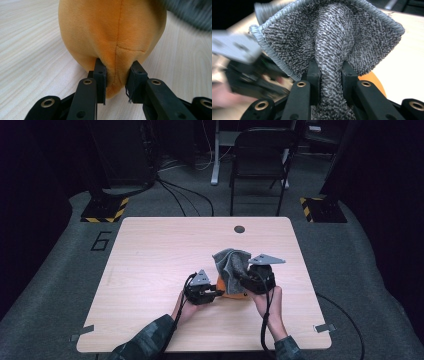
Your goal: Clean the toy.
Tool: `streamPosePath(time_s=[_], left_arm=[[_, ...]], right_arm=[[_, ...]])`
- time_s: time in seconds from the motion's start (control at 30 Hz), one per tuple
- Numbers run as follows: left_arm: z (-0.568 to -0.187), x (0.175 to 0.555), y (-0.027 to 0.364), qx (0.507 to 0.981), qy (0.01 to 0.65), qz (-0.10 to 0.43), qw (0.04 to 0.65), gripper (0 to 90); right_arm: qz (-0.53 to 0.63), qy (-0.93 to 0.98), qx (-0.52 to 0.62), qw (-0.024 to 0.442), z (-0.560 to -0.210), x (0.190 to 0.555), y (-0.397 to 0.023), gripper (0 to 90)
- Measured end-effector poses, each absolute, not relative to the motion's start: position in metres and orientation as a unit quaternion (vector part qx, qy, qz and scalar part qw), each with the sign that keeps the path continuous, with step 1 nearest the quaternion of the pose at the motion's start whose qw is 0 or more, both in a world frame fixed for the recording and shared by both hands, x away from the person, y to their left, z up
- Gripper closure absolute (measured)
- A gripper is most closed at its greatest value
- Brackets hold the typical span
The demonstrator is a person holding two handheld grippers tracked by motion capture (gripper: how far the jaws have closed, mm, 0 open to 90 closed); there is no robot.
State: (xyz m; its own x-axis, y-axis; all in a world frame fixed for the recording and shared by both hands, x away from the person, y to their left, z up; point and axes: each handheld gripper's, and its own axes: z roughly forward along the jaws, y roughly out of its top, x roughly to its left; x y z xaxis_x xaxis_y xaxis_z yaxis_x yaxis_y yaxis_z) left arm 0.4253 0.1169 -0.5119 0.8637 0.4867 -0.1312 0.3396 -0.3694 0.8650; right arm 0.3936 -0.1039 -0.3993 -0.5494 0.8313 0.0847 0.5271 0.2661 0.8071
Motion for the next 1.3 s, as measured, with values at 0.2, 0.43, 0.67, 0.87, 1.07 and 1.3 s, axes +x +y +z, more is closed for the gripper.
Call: streamPosePath(time_s=[0.2, 0.43, 0.67, 0.87, 1.07, 1.3], left_arm=[[-0.512, 0.425, 0.116, 0.827, 0.247, 0.076, 0.500, 71.8], [-0.512, 0.426, 0.116, 0.825, 0.248, 0.072, 0.502, 71.7], [-0.513, 0.426, 0.116, 0.822, 0.250, 0.071, 0.507, 71.4], [-0.513, 0.427, 0.116, 0.819, 0.252, 0.072, 0.510, 71.5], [-0.513, 0.427, 0.117, 0.820, 0.252, 0.075, 0.509, 71.6], [-0.514, 0.427, 0.118, 0.818, 0.249, 0.074, 0.513, 71.5]], right_arm=[[0.397, 0.771, 0.463, 0.181, -0.416, 0.403, -0.121, 73.6], [0.386, 0.770, 0.476, 0.179, -0.425, 0.409, -0.142, 73.4], [0.355, 0.767, 0.503, 0.182, -0.438, 0.416, -0.159, 73.6], [0.331, 0.758, 0.537, 0.165, -0.453, 0.423, -0.174, 74.0], [0.290, 0.754, 0.573, 0.138, -0.474, 0.431, -0.186, 74.8], [0.262, 0.762, 0.581, 0.115, -0.493, 0.439, -0.189, 75.6]])
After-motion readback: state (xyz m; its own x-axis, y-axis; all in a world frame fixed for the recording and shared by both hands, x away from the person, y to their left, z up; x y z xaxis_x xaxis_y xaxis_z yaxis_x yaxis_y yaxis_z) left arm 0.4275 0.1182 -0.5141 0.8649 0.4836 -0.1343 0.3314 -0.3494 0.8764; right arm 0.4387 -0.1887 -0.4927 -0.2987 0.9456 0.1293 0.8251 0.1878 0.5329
